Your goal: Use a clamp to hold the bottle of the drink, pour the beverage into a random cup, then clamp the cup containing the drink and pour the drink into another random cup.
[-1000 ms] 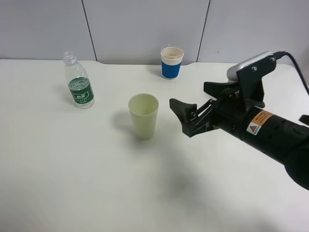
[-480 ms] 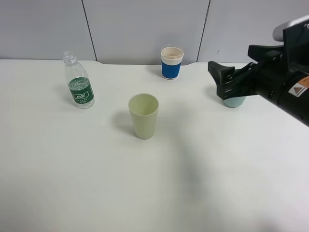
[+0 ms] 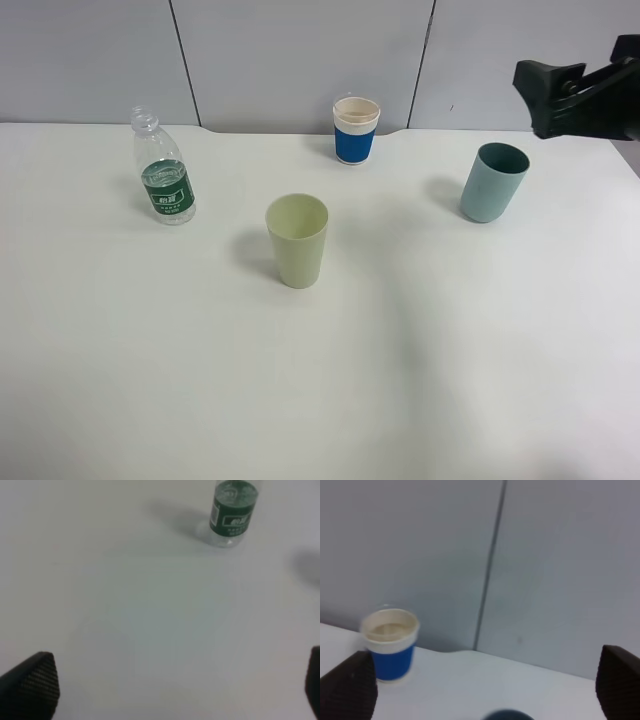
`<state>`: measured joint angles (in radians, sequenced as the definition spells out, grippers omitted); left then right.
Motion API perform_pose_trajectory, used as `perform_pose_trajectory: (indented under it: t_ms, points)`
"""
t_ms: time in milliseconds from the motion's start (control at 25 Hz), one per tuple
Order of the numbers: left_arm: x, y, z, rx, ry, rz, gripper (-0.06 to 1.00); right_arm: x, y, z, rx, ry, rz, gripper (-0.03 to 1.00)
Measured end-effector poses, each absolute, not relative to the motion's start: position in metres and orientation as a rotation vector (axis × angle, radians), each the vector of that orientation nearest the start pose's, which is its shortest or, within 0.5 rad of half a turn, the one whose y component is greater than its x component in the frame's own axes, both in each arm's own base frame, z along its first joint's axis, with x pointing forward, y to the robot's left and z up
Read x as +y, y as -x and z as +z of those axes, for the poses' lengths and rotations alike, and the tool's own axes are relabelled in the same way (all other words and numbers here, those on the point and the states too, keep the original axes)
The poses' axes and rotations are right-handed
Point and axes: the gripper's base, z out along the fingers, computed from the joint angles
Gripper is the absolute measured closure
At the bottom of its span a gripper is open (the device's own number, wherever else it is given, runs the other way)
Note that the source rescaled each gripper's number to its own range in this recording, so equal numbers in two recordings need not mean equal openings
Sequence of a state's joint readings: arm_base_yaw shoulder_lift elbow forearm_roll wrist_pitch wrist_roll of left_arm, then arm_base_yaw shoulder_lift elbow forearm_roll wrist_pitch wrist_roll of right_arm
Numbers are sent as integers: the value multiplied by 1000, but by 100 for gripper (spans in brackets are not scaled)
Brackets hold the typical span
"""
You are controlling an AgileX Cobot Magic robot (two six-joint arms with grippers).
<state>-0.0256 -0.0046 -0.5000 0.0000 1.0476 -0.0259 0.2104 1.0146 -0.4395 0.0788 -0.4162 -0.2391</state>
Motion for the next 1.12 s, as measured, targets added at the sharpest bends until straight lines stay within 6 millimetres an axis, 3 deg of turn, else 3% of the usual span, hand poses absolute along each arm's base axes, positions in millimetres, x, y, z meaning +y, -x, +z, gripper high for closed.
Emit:
perform_pose_trajectory:
  t_ms: [360,600,800,960,1120]
  points:
    - [0,5,278,2027,0,-33,-6,-6,-166,292,1735,112,-149,21]
    - [0,5,278,2027,0,-33,-6,-6,-126,302,1749,87,-140,21]
    - [0,5,278,2027,0,-33,-6,-3,-81,311,1685,33,-94,21]
    - [0,5,278,2027,0,-33,-6,-2,-51,305,1719,-13,-47,21]
    - [0,5,278,2027,0,-33,-6,-3,-35,293,1809,-1,-83,21]
